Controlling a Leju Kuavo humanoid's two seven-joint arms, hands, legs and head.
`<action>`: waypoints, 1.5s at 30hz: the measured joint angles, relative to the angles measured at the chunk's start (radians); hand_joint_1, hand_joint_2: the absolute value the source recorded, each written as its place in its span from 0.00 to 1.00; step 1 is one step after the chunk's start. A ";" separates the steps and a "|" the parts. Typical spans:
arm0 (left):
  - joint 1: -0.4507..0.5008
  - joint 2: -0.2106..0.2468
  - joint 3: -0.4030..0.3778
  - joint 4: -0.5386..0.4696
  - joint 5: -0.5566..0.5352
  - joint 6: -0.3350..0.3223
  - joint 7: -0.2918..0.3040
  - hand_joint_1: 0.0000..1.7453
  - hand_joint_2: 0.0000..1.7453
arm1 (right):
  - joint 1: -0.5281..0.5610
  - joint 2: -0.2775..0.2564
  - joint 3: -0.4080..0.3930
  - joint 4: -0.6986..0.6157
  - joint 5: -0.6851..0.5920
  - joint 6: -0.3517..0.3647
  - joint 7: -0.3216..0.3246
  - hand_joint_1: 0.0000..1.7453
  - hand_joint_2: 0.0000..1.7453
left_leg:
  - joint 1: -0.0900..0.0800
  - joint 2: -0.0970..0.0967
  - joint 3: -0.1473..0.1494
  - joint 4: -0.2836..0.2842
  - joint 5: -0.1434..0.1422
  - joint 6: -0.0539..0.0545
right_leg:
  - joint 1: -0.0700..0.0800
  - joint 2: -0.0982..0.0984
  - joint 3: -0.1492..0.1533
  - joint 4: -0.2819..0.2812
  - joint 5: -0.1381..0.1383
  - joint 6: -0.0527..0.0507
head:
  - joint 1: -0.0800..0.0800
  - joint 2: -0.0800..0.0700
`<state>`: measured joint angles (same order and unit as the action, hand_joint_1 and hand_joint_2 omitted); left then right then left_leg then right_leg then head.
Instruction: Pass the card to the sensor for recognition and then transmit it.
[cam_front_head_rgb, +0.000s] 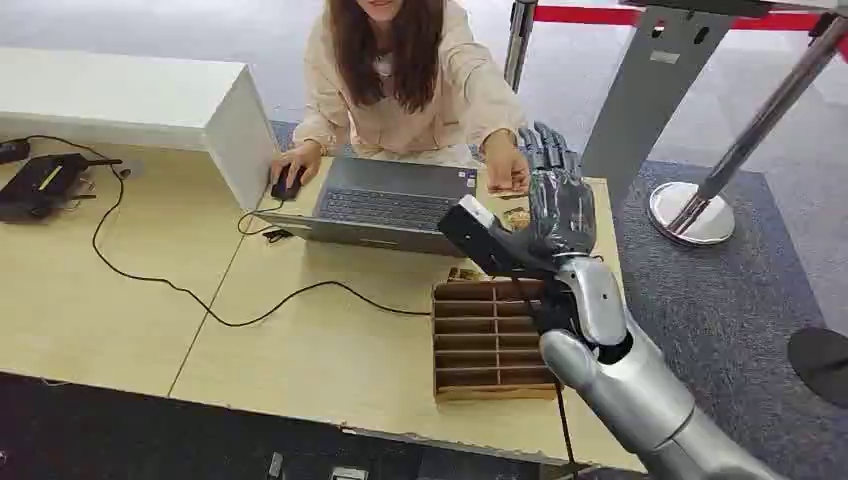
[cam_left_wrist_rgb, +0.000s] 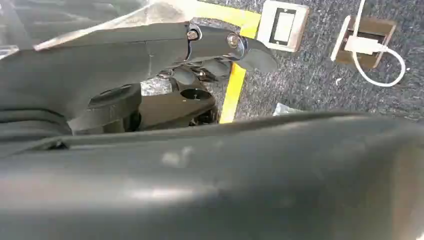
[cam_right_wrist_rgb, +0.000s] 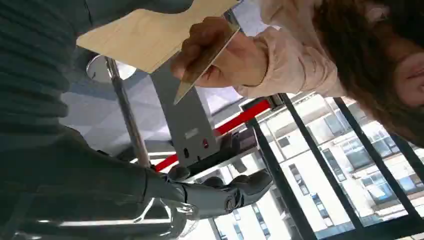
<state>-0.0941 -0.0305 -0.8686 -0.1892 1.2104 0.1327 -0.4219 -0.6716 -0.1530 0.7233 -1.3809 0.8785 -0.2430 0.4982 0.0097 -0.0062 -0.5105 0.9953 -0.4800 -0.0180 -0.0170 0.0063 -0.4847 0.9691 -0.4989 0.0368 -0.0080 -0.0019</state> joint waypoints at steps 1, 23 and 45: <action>0.000 0.000 0.000 0.000 0.002 -0.002 0.000 0.00 0.00 | 0.002 0.000 0.000 0.002 0.000 -0.005 -0.002 0.03 1.00 | 0.000 0.000 0.000 0.000 0.000 0.000 | 0.000 0.000 0.000 0.000 0.000 0.000 | 0.000 0.000; 0.002 -0.003 0.000 0.000 0.034 -0.017 0.003 0.00 0.00 | 0.036 0.002 -0.010 0.047 -0.050 -0.090 -0.026 0.89 1.00 | 0.000 0.000 0.000 0.000 0.000 0.000 | 0.000 0.000 0.000 0.000 0.000 0.000 | 0.000 0.000; 0.004 -0.007 0.018 0.000 0.062 -0.019 -0.010 0.00 0.00 | 0.047 0.001 -0.012 0.048 -0.067 -0.121 -0.035 0.88 1.00 | 0.000 0.000 0.000 0.000 0.000 0.000 | 0.000 0.000 0.000 0.000 0.000 0.000 | 0.000 0.000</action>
<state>-0.0904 -0.0374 -0.8507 -0.1892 1.2722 0.1133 -0.4314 -0.6249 -0.1522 0.7114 -1.3329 0.8118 -0.3636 0.4635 0.0098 -0.0059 -0.5102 0.9954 -0.4800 -0.0180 -0.0170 0.0063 -0.4850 0.9691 -0.4989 0.0368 -0.0080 -0.0019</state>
